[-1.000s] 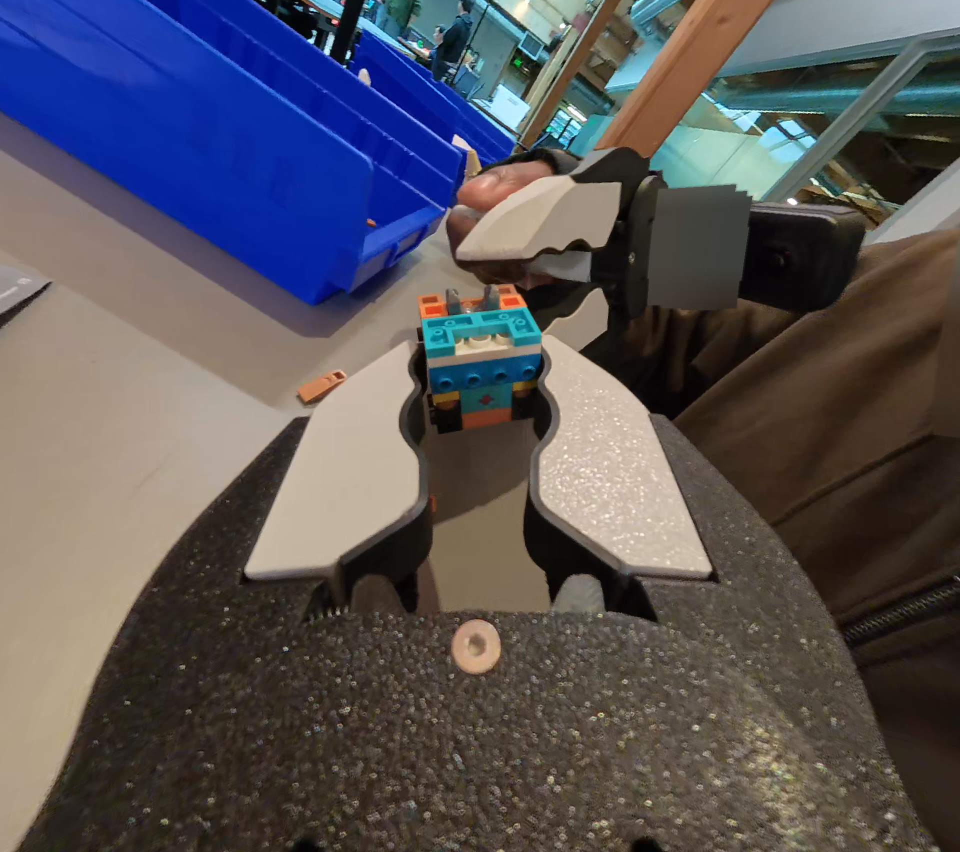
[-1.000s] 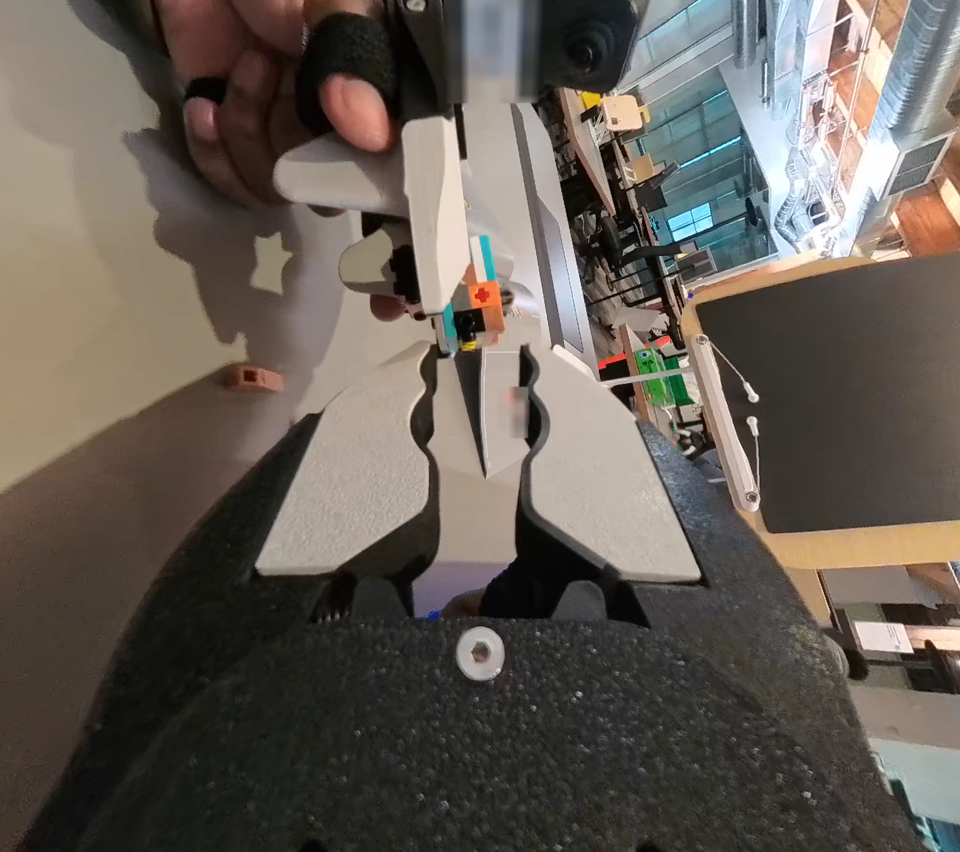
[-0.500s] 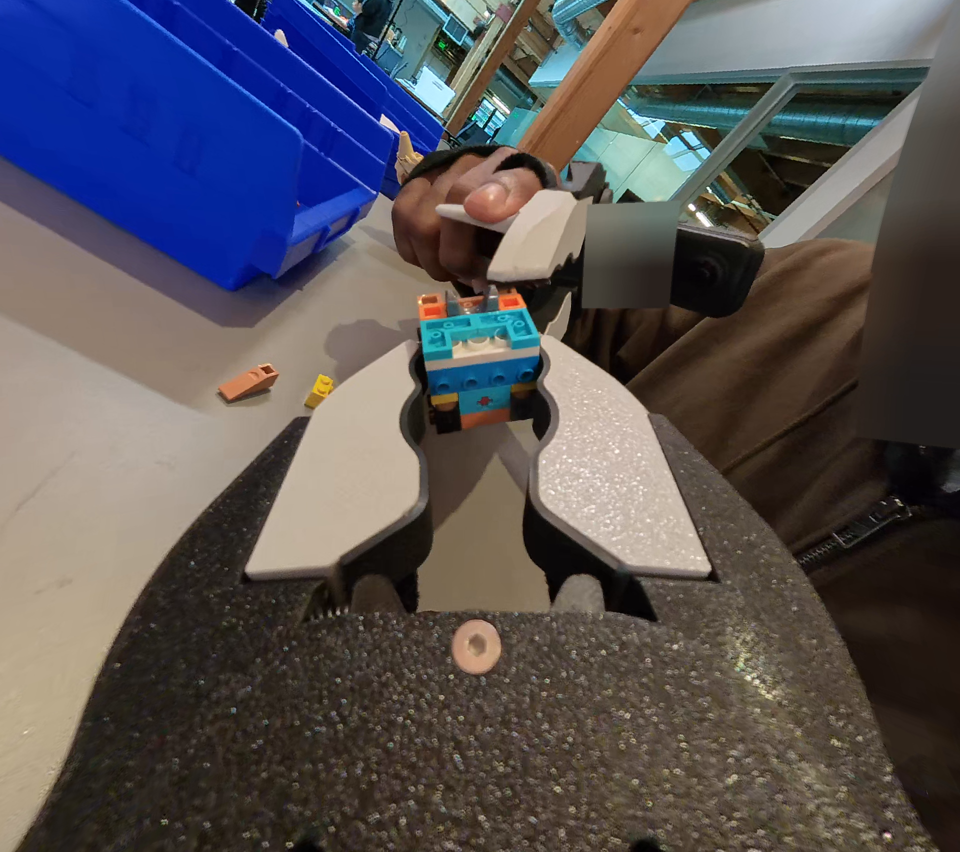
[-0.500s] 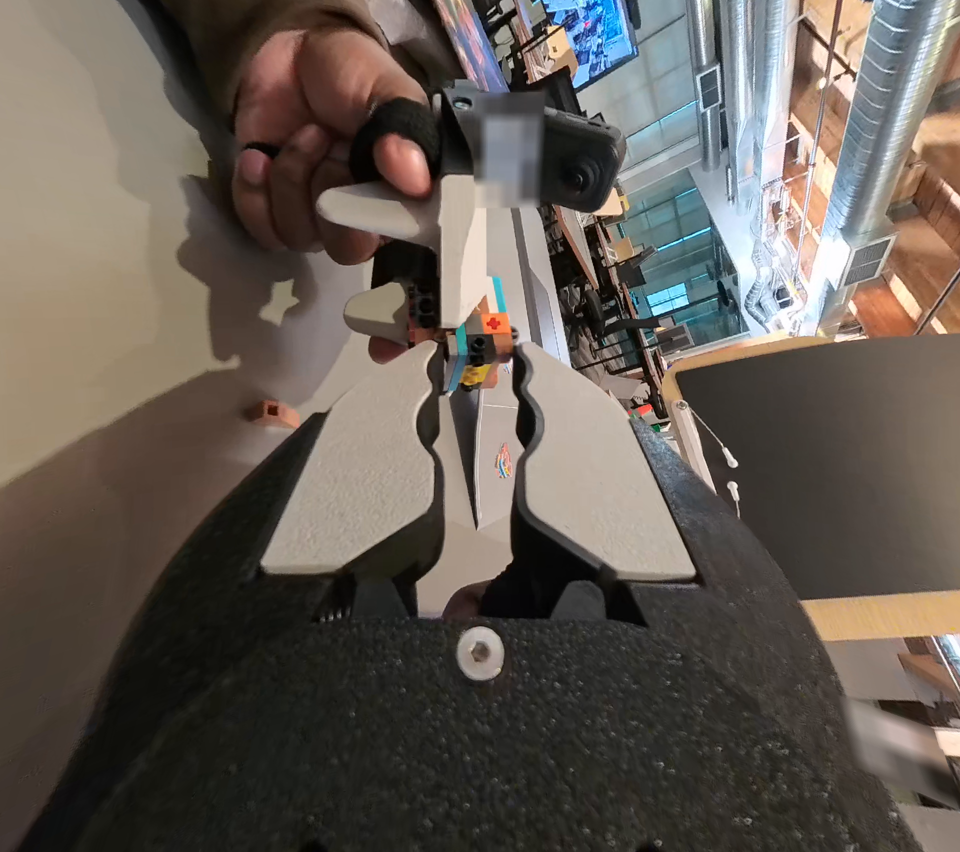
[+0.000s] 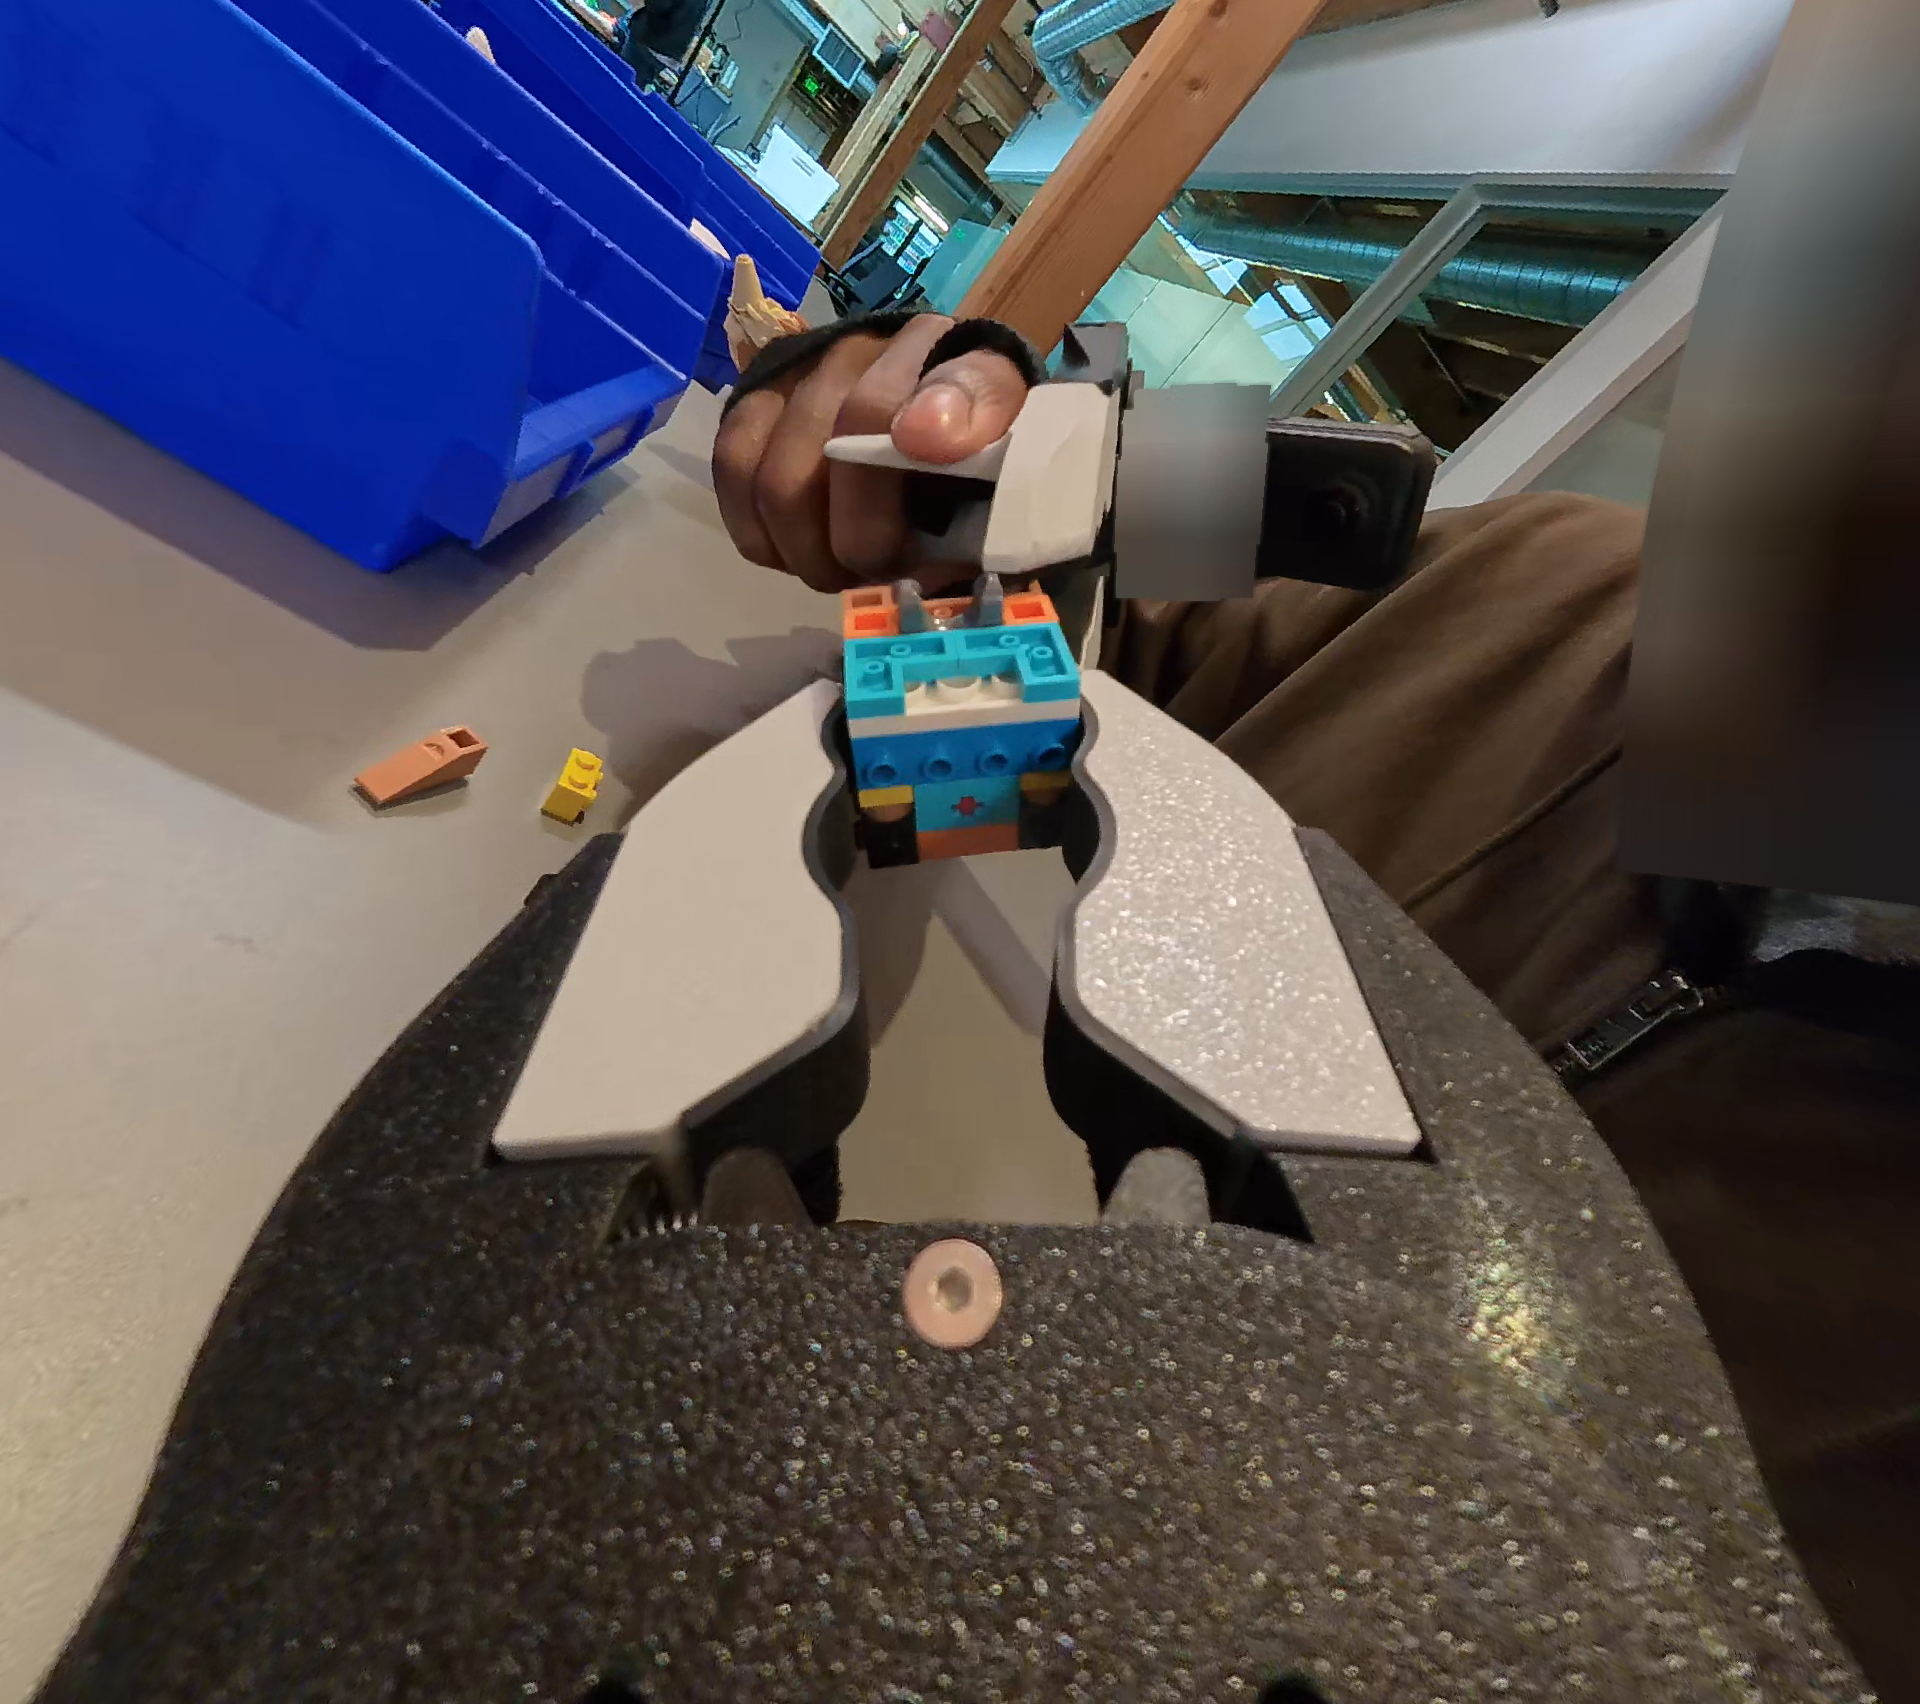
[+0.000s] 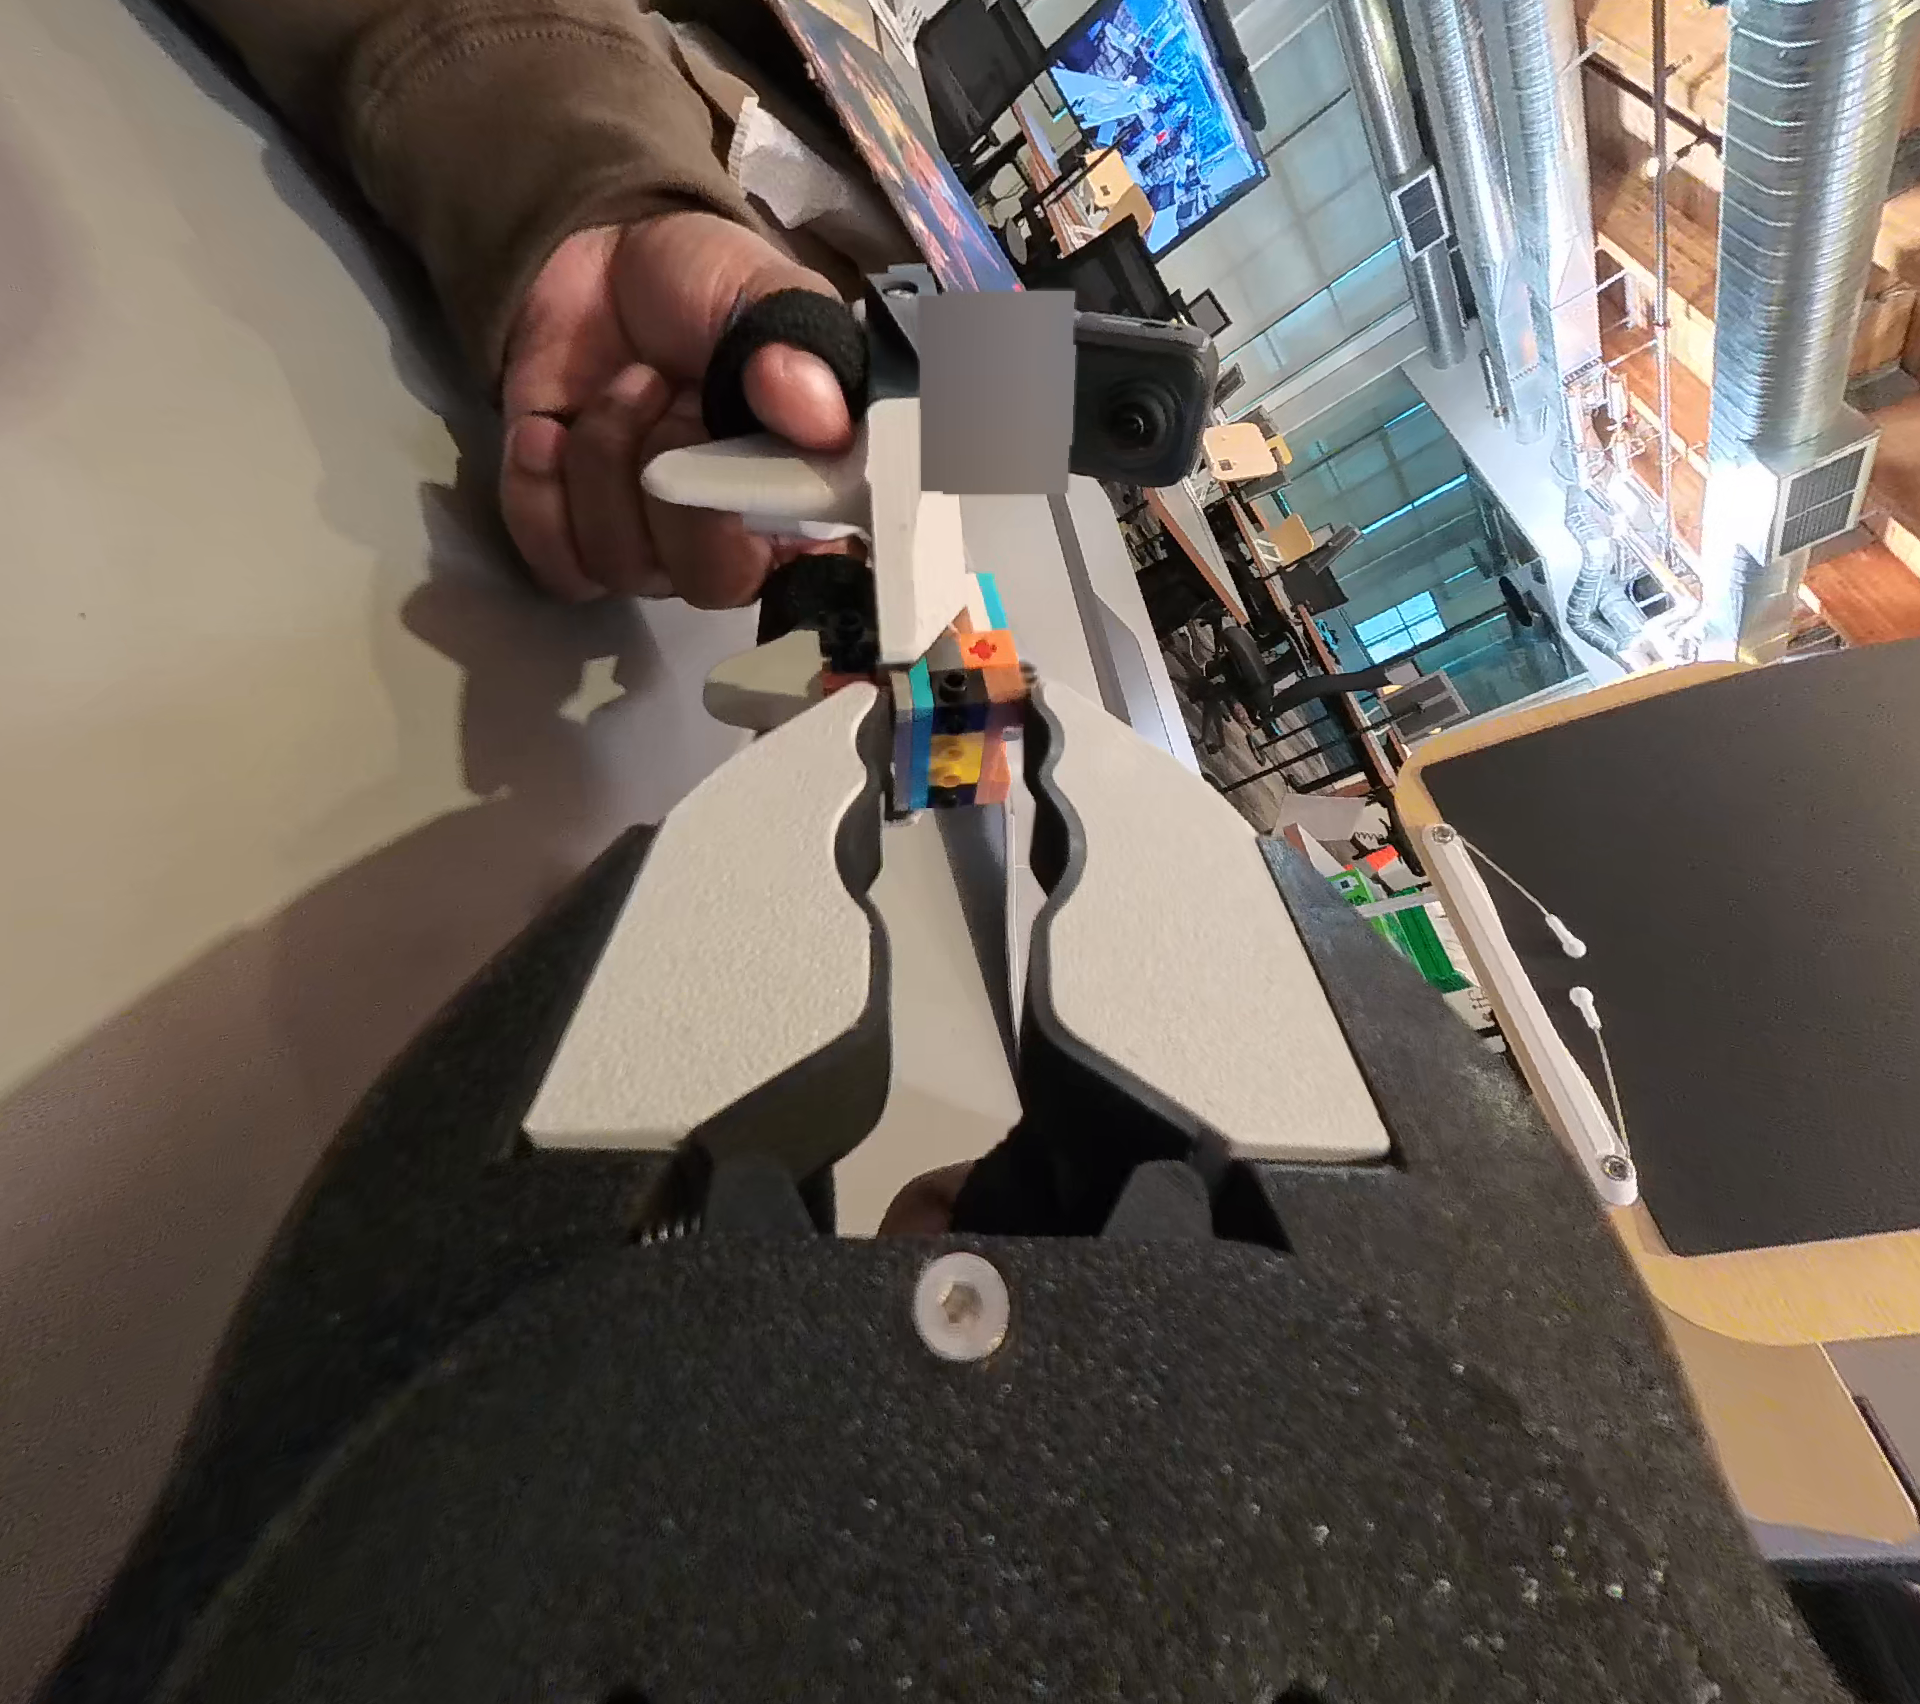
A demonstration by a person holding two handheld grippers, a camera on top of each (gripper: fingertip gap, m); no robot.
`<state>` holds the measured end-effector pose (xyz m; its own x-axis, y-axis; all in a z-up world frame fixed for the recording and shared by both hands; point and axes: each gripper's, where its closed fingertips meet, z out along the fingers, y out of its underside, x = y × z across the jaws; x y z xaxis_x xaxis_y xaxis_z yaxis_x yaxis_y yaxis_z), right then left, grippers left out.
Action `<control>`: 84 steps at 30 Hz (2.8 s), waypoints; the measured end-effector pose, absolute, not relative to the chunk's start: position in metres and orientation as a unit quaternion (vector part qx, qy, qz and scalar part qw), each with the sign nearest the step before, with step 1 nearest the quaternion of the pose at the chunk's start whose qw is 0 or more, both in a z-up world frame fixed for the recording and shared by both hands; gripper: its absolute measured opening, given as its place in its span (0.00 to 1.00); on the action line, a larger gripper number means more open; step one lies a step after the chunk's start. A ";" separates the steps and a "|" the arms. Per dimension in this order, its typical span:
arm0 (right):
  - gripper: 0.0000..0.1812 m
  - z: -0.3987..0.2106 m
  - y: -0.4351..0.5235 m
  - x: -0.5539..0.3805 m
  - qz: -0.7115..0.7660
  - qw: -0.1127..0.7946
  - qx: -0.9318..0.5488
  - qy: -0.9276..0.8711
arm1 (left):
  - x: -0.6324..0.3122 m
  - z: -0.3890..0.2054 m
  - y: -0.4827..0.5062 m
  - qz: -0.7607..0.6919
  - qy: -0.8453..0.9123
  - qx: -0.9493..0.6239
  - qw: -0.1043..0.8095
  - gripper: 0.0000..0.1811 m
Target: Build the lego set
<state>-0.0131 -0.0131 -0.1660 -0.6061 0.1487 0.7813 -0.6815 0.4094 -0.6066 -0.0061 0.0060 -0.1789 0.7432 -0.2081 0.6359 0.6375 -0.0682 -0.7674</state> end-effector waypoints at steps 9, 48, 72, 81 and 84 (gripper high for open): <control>0.13 -0.163 -0.010 -0.009 0.520 0.413 0.193 -0.722 | -0.004 -0.176 0.004 -0.321 -0.149 -0.655 0.667 0.21; 0.17 -0.176 -0.007 -0.009 0.514 0.448 0.214 -0.700 | 0.016 -0.183 0.002 -0.242 -0.037 -0.708 0.663 0.20; 0.17 -0.196 -0.002 -0.029 0.500 0.429 0.156 -0.736 | -0.014 -0.186 -0.001 -0.084 -0.042 -0.727 0.680 0.20; 0.13 -0.206 0.001 -0.046 0.561 0.312 0.010 -0.767 | -0.047 -0.190 -0.013 0.026 -0.079 -0.731 0.678 0.20; 0.09 -0.207 0.006 -0.055 0.574 0.276 -0.046 -0.770 | -0.049 -0.196 -0.013 0.027 -0.081 -0.744 0.663 0.20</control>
